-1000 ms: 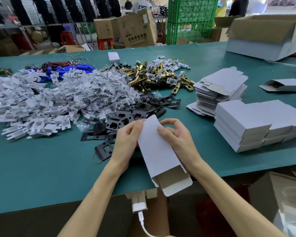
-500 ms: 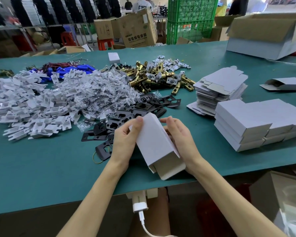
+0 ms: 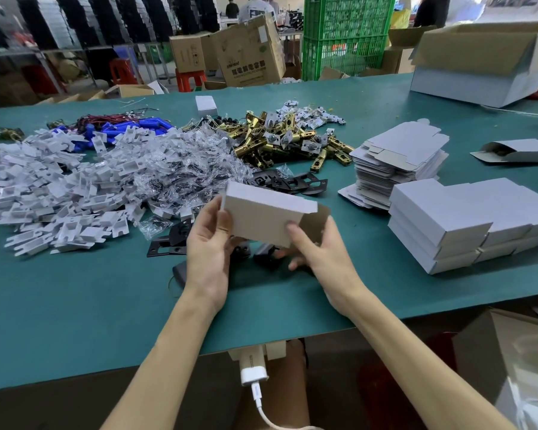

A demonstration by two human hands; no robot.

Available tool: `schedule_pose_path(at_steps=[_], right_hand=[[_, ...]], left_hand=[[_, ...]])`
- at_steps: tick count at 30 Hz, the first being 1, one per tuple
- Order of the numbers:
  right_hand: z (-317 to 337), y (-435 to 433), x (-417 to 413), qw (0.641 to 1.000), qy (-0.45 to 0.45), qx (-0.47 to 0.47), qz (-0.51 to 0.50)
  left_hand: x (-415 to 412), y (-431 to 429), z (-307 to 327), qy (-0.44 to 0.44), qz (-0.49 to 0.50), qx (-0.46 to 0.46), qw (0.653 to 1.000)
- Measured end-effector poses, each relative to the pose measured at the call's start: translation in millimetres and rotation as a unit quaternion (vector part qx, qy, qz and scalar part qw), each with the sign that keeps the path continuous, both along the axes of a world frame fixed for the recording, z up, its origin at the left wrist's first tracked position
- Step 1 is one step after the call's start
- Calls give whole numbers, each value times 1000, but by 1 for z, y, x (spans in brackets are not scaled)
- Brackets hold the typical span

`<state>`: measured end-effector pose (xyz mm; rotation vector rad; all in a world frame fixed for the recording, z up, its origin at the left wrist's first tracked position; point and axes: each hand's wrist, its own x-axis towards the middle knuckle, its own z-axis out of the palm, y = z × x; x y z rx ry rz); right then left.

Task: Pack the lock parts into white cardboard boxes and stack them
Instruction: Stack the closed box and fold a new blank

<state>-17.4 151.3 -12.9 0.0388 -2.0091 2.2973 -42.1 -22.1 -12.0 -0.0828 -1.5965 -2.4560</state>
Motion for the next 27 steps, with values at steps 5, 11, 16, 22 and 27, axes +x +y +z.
schedule_pose_path(at_steps=[5,11,16,22,27], right_hand=[[4,7,-2,978,-23,-201,-49],[11,10,-2,959,-66,-273,-27],[9,14,-2,967,-76,-242,-32],[9,9,-1,985,-81,-149,0],[4,11,-3,978,-83,-190,-12]], left_hand=[[3,10,-5,66,-47,-96,992],[4,7,-7,104,-82,-184,974],[7,12,-9,79,-137,-183,970],[4,9,-11,88,-102,-226,965],[4,11,-12,44,-101,-192,975]])
